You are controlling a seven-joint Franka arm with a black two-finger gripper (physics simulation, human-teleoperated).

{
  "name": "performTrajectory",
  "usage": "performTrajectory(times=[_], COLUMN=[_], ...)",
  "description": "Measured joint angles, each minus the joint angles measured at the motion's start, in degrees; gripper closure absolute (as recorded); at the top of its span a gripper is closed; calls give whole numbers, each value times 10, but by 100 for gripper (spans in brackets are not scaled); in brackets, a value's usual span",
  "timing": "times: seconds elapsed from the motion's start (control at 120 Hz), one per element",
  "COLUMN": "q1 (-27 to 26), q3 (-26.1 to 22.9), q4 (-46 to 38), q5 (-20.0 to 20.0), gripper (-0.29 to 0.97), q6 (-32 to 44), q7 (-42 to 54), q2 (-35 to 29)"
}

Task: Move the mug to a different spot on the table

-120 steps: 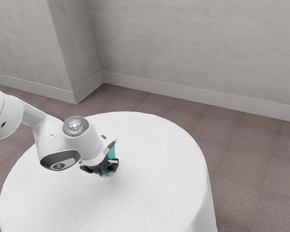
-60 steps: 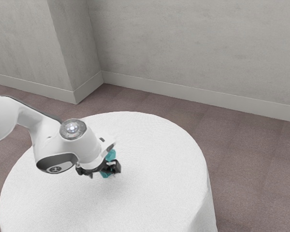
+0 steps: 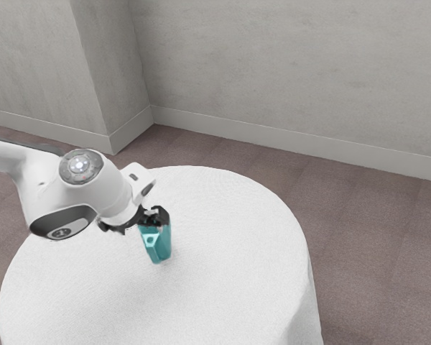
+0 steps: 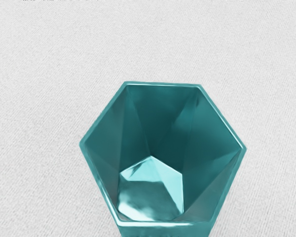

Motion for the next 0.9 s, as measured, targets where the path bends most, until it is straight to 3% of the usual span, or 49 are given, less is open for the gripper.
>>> performTrajectory(times=[0.1, 0.225, 0.342, 0.433, 0.6, 0.733, 0.9], q1=[-2, -4, -3, 1, -1, -7, -10], q3=[1, 1, 9, 14, 16, 19, 27], q4=[49, 159, 299, 366, 449, 513, 532], q5=[-117, -264, -344, -370, -381, -381, -381], gripper=[0, 0, 0, 0, 0, 0, 0], q6=[-39, -154, -300, -401, -529, -590, -632], q7=[54, 147, 251, 338, 496, 608, 719], q2=[4, 18, 63, 76, 79, 94, 94])
